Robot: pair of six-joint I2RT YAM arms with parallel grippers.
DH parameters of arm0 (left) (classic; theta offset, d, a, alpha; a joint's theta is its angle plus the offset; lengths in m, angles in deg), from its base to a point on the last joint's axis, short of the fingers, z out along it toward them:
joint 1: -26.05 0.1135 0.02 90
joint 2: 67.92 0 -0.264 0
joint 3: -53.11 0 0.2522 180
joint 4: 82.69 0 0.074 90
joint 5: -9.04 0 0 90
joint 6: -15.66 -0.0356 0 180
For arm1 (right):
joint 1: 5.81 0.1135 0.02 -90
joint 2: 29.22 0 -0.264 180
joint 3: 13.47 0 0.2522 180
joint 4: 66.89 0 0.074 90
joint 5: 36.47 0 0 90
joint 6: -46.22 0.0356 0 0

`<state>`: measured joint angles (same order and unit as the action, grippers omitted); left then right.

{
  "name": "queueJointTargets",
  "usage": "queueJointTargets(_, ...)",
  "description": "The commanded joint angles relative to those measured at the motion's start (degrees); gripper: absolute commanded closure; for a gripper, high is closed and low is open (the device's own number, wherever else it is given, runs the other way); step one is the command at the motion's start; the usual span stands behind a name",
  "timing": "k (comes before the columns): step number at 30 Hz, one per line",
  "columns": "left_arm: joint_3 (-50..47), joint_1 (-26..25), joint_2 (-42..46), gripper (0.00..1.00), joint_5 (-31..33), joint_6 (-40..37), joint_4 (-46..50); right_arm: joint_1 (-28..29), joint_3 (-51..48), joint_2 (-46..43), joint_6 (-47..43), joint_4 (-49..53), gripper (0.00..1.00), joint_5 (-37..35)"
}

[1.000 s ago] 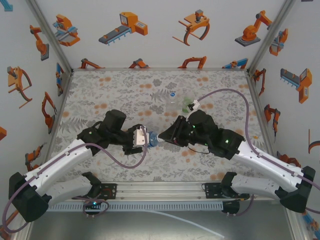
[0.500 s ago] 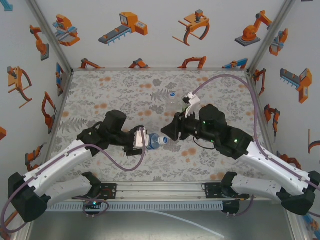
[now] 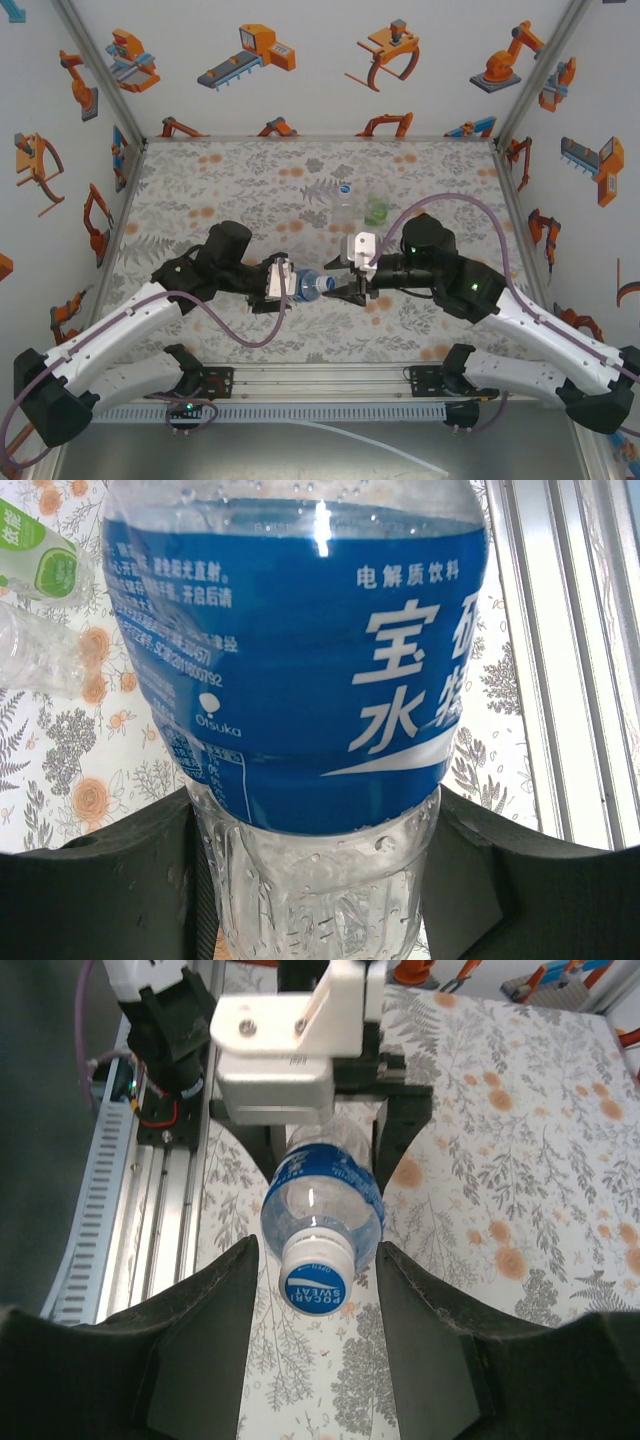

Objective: Screw on the bottle caps

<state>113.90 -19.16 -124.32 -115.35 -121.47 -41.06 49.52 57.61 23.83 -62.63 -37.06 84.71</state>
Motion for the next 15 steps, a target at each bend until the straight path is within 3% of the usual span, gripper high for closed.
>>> queueJointTargets(1, 0.8, -0.33, 1.18, 1.0, -2.06, -1.21, 0.59, 0.25, -1.74, -1.15, -3.06, -0.67, 0.53, 1.87)
queueJointTargets(5, 0.79, -0.48, 1.22, 1.0, -2.02, -1.16, 0.6, 0.25, -2.84, -1.44, -2.2, -1.95, 0.59, 0.86)
queueJointTargets(11, 0.79, -0.43, 1.38, 1.0, -1.87, -1.12, 0.51, 0.29, -2.79, -1.16, 2.61, -2.24, 0.81, -3.77)
queueJointTargets(14, 0.79, -0.5, 1.28, 1.0, -0.83, -0.79, 0.54, 0.26, -2.94, -0.96, 17.59, -4.69, 1.0, -11.2)
queueJointTargets(15, 0.79, -0.5, 1.1, 1.0, 0.06, -0.51, 0.42, 0.28, -2.71, -0.55, 26.67, -5.0, 1.0, -16.1)
